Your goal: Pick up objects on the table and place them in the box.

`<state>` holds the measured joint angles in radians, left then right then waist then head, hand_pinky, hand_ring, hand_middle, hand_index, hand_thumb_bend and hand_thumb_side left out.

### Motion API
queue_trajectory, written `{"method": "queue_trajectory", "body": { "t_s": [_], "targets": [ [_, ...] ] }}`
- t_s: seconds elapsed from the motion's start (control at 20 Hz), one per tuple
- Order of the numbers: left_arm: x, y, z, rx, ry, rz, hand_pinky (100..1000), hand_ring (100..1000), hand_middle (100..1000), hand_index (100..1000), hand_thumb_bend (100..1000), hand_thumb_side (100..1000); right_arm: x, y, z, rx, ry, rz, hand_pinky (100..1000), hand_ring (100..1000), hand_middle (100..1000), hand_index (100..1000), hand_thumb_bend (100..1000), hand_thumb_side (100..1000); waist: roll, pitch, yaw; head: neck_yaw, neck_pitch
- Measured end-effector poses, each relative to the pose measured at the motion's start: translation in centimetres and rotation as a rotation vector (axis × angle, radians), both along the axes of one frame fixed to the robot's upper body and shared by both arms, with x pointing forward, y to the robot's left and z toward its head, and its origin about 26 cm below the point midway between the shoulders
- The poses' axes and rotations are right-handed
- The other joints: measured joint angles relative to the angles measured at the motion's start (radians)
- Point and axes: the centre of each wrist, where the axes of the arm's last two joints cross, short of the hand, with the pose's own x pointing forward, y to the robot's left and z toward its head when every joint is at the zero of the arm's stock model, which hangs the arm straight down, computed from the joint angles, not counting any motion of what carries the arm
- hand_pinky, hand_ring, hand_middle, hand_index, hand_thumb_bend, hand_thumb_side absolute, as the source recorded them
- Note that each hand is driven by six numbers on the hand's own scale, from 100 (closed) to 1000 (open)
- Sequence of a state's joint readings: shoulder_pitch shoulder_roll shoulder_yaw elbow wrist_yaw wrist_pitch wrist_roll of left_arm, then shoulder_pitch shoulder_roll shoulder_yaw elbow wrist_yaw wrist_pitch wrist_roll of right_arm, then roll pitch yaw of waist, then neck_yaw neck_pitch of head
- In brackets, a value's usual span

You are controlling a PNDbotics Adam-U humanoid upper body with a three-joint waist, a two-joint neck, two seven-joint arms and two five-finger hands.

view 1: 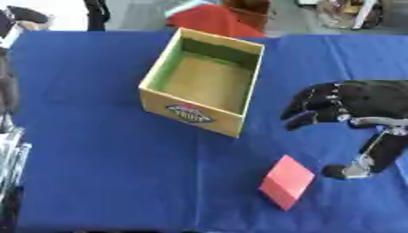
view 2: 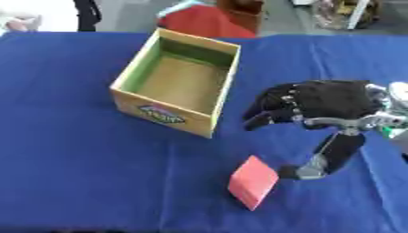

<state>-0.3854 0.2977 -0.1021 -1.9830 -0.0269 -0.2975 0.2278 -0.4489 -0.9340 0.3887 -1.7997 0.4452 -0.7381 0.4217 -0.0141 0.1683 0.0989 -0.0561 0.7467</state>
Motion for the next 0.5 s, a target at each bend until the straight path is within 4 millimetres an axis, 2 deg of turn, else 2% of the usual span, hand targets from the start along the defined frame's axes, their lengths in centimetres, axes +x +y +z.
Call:
{"method": "queue_trajectory", "body": {
  "t_s": [0.5],
  "targets": [
    [-0.06,-0.07,-0.26,0.007,0.015,-0.009,559,778,795,843,100,882,0.38,0.78,-0.47,-0.023,0.032,-0.006,903,879,876,924,372,655,-0.002,0.000,0.004,-0.009,0.007]
  ]
}}
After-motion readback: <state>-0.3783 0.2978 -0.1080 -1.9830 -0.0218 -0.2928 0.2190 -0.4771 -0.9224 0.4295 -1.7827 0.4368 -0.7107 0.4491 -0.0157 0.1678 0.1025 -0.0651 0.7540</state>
